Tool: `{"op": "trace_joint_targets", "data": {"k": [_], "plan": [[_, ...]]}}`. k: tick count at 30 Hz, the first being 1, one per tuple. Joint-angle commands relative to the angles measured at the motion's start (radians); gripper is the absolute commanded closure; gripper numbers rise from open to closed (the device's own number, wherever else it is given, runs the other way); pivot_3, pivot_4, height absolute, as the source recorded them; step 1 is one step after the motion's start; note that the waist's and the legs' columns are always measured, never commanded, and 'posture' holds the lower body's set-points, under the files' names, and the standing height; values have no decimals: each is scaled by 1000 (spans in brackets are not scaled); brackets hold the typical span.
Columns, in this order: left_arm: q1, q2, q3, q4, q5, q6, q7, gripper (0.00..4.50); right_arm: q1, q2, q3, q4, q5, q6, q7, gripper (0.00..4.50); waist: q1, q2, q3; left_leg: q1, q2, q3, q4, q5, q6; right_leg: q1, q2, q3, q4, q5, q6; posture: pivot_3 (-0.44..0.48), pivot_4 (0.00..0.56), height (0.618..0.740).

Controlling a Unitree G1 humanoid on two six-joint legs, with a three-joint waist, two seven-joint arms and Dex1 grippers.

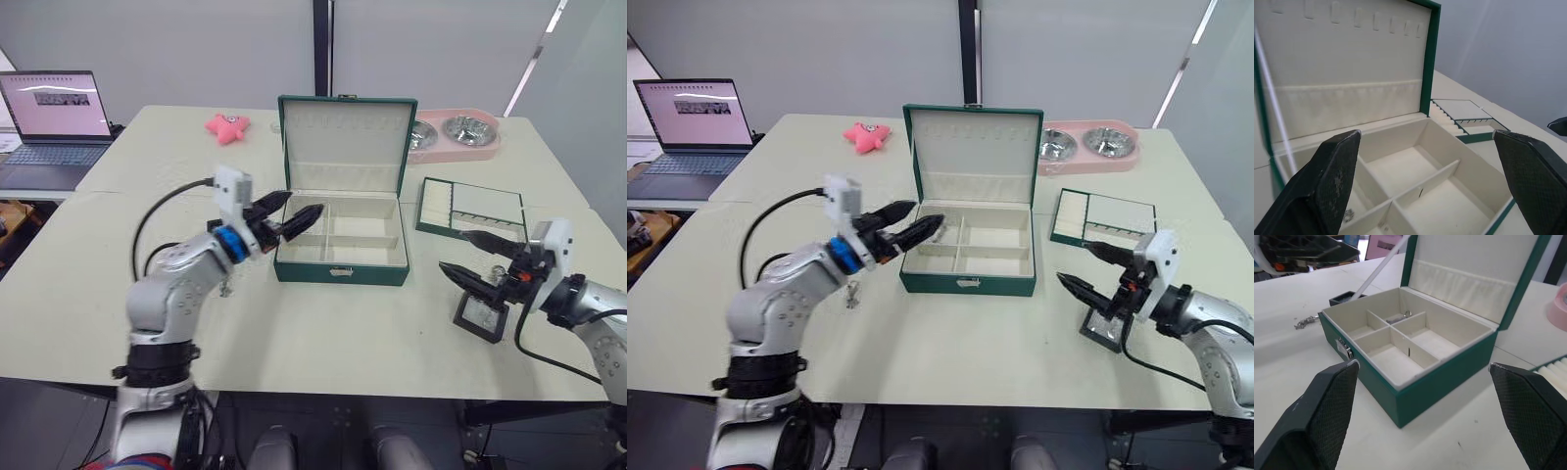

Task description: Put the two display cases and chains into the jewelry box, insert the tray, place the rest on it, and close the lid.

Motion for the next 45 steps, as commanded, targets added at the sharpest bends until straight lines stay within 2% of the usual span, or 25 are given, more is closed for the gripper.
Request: {"op": "trace_joint_targets", "data": {"k": [1,5,13,18,27,45], "plan": [[70,122,76,-21,-22,0,-76,23,37,-31,-76,38,-1,-35,35,0,-1,0,0,0,0,0,0,0,0,0,0,0,0,0,0,0,150,740],[166,240,147,12,-6,-20,-108,23,83,-50,-124,114,-24,-70,58,0,1,0,0,0,0,0,0,0,0,0,0,0,0,0,0,0,150,740],[318,363,286,164,81,-145,-110,23,158,-43,-197,226,-48,-128,57,0,-2,1,0,0,1,1,-1,0,0,-1,0,0,-1,0,0,0,150,740],[378,371,361,231,113,-217,-90,23,166,-33,-221,278,-53,-155,38,0,-1,1,0,1,1,1,-1,0,0,0,0,1,0,0,0,0,150,740],[467,367,415,352,172,-342,-76,23,140,-23,-220,413,-88,-223,31,0,-2,1,0,1,1,1,-2,0,0,-1,0,1,0,0,0,0,150,740],[487,348,414,366,172,-383,-53,23,112,-19,-212,525,-116,-311,33,0,-2,1,0,1,1,1,-2,0,0,-1,0,1,0,0,0,0,150,740]]}}
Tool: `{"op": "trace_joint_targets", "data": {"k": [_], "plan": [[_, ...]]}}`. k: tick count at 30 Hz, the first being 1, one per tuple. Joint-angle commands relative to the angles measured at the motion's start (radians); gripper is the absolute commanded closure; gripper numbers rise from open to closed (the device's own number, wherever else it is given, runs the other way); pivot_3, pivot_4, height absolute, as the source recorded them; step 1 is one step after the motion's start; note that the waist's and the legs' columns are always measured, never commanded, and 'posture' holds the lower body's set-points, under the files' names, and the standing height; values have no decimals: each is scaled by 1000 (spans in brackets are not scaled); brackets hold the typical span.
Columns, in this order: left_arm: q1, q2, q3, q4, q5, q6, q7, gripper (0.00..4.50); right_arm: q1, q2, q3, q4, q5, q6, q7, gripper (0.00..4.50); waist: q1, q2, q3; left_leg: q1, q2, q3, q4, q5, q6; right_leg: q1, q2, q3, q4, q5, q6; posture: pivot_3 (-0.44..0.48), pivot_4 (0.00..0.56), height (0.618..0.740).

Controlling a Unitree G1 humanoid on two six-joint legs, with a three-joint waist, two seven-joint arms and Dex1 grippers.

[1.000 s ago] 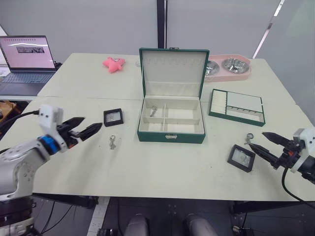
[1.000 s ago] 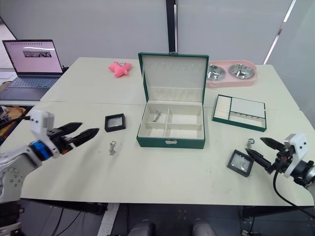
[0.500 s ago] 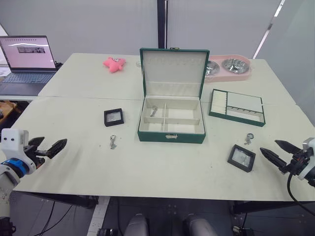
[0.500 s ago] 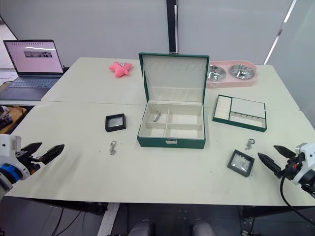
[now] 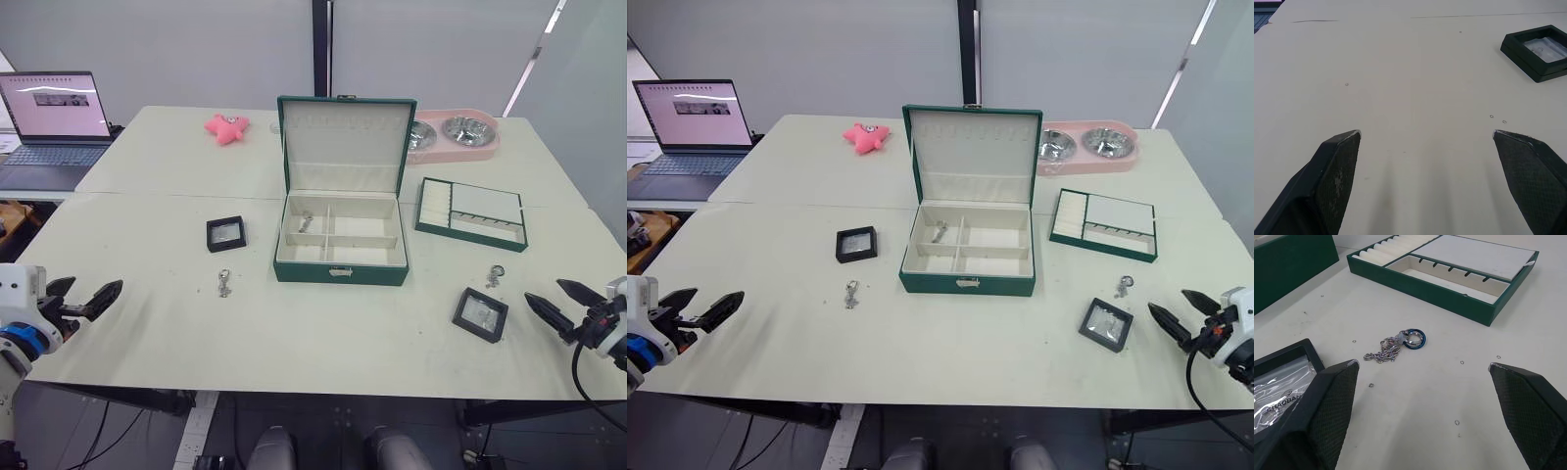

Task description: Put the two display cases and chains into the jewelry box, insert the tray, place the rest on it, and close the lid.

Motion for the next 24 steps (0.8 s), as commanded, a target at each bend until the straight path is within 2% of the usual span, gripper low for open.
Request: {"op": "trace_joint_targets", "data": {"k": [1,5,10,15,20,24], "plan": [[-7,4,16,-24,-6,-14,5,23,-11,-4,-24,5,2,-28,6,0,0,0,0,0,0,0,0,0,0,0,0,0,0,0,0,0,150,740],[4,-13,16,-54,-12,-13,9,23,-10,-7,-26,-3,6,-33,8,0,0,0,0,0,0,0,0,0,0,0,0,0,0,0,0,0,150,740],[28,-75,16,-170,-50,23,37,23,-18,-4,7,-189,62,57,14,0,-2,0,0,0,0,0,0,0,0,0,0,0,1,0,0,0,150,740],[40,-143,-10,-285,-68,48,81,23,-81,32,139,-424,121,172,7,0,-10,0,0,0,1,-1,0,0,0,1,0,0,1,0,0,0,150,740],[32,-203,-53,-345,-59,44,120,23,-138,68,267,-553,144,235,18,0,-4,0,0,0,0,-1,1,0,0,0,0,-1,0,0,0,0,150,740],[51,-258,-111,-404,-42,34,147,23,-112,86,343,-600,129,233,52,0,3,0,0,-1,0,-1,1,0,0,0,0,-1,0,0,0,0,150,740]]}}
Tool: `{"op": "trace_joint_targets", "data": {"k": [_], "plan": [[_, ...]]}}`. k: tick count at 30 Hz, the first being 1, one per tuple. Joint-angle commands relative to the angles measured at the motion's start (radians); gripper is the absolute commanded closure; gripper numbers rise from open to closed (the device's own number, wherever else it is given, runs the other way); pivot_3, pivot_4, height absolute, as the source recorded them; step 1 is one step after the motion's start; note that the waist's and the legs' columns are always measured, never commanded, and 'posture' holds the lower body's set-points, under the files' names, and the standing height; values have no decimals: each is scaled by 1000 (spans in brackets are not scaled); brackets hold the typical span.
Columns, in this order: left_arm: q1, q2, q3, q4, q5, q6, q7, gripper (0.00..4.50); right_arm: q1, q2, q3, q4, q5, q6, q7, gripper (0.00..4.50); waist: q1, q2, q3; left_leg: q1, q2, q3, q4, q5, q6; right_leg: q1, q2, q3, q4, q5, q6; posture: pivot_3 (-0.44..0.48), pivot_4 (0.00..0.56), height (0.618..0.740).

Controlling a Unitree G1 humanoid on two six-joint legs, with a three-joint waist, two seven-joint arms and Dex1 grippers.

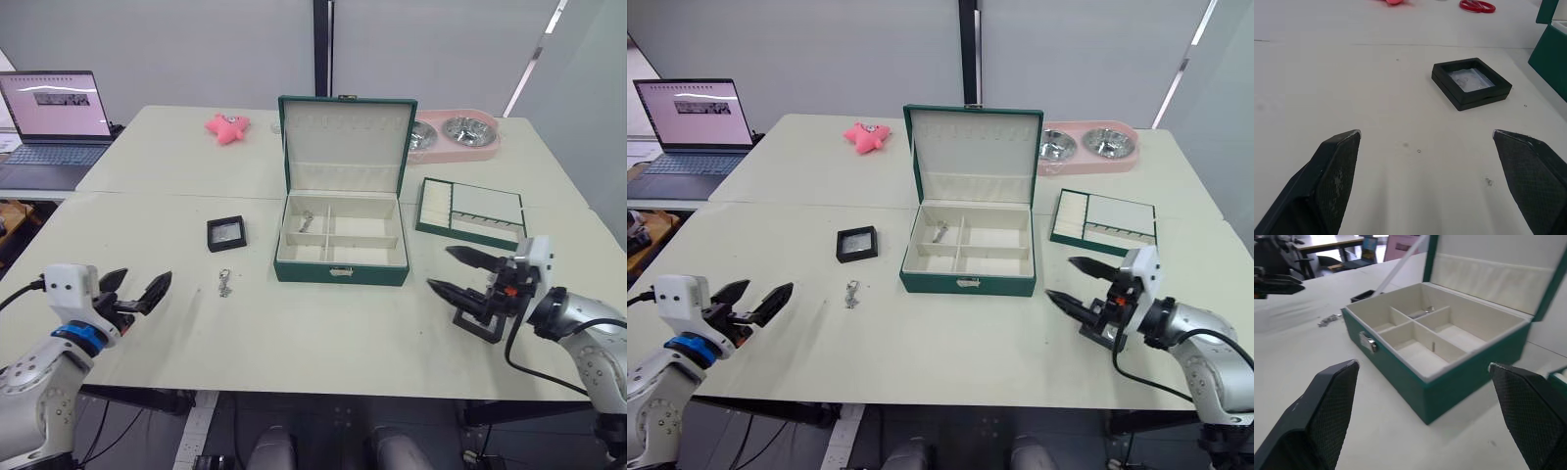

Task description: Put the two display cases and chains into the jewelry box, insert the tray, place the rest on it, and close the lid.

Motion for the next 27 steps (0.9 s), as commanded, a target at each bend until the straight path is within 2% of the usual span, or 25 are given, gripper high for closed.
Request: {"op": "trace_joint_targets", "data": {"k": [1,8,17,27], "plan": [[21,-30,-43,-81,11,-18,22,23,28,2,39,-50,-8,-21,39,0,1,0,0,0,0,0,0,0,0,0,0,0,0,0,0,0,150,740],[47,-101,-140,-106,55,-54,53,23,90,0,97,-16,-101,-122,84,0,1,-1,0,0,0,0,0,0,0,0,0,0,0,0,0,0,150,740],[-15,-201,-227,-93,87,-62,138,23,92,-4,91,-48,-96,-124,81,0,1,-1,0,0,0,0,0,0,0,0,1,0,0,0,0,0,150,740],[-38,-197,-274,-40,139,-46,178,23,95,18,98,-46,-132,-190,62,0,1,-1,0,1,0,0,0,0,0,1,1,0,0,0,0,0,150,740]]}}
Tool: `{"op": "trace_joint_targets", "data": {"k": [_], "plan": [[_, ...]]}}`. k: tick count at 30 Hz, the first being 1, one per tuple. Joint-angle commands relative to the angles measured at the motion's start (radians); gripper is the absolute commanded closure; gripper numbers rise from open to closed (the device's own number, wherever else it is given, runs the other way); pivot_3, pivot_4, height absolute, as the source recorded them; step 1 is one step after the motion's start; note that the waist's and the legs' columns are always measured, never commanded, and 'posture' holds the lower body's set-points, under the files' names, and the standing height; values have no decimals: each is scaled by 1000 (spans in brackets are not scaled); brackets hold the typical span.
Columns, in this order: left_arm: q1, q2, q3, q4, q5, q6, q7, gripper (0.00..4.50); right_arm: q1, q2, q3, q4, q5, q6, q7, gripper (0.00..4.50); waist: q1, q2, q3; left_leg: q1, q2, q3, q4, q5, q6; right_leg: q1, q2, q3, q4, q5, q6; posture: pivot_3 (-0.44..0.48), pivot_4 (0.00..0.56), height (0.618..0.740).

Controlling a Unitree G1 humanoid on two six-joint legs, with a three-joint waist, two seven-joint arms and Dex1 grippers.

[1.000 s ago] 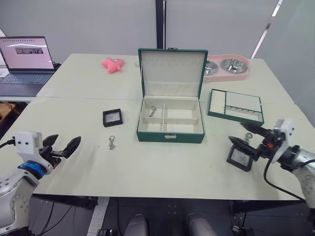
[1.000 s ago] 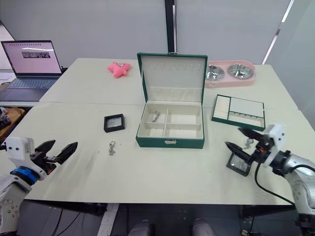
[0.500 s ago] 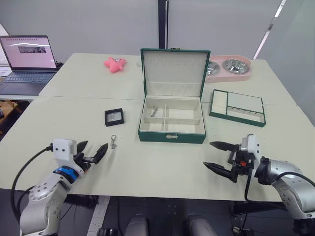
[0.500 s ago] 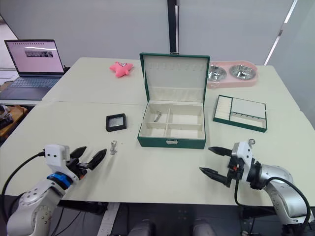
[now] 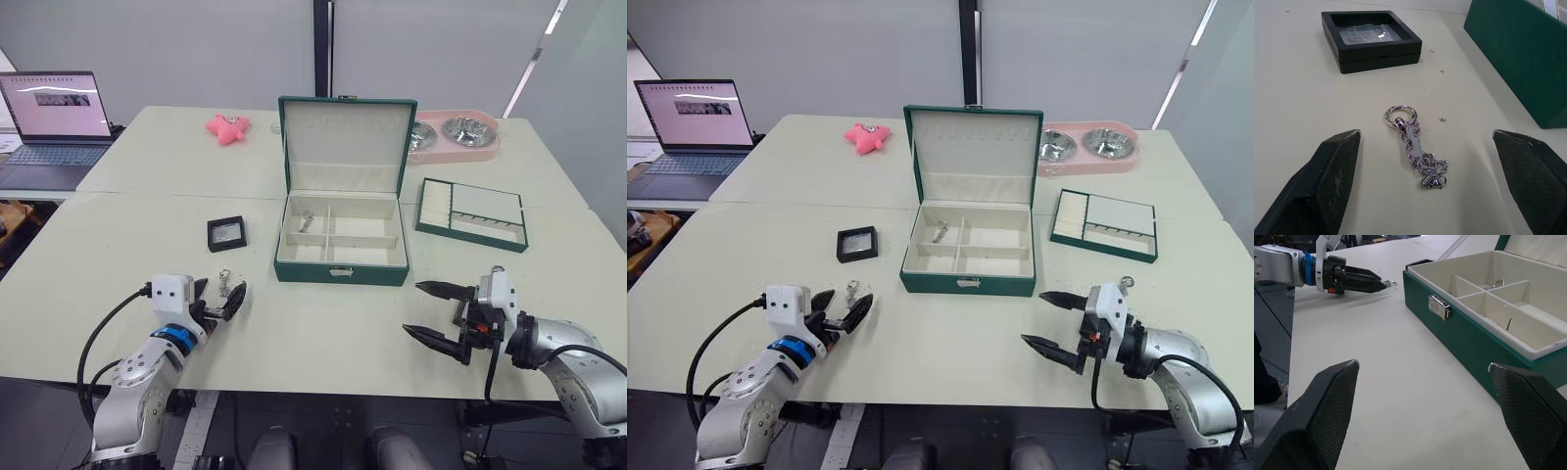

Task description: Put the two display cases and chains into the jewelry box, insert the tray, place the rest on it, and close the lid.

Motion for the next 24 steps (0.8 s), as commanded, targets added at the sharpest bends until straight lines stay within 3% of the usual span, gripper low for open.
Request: {"op": "trace_joint_targets", "data": {"k": [1,24], "plan": [[-16,8,-8,12,18,0,11,23,-1,5,-8,-31,-12,-46,1,0,0,0,0,0,0,0,0,0,0,0,0,0,0,0,0,0,150,740],[-22,10,-63,29,117,138,107,23,-26,1,-3,30,-35,-77,30,0,-2,5,-3,6,0,1,0,0,0,6,0,1,0,0,0,0,150,740]]}}
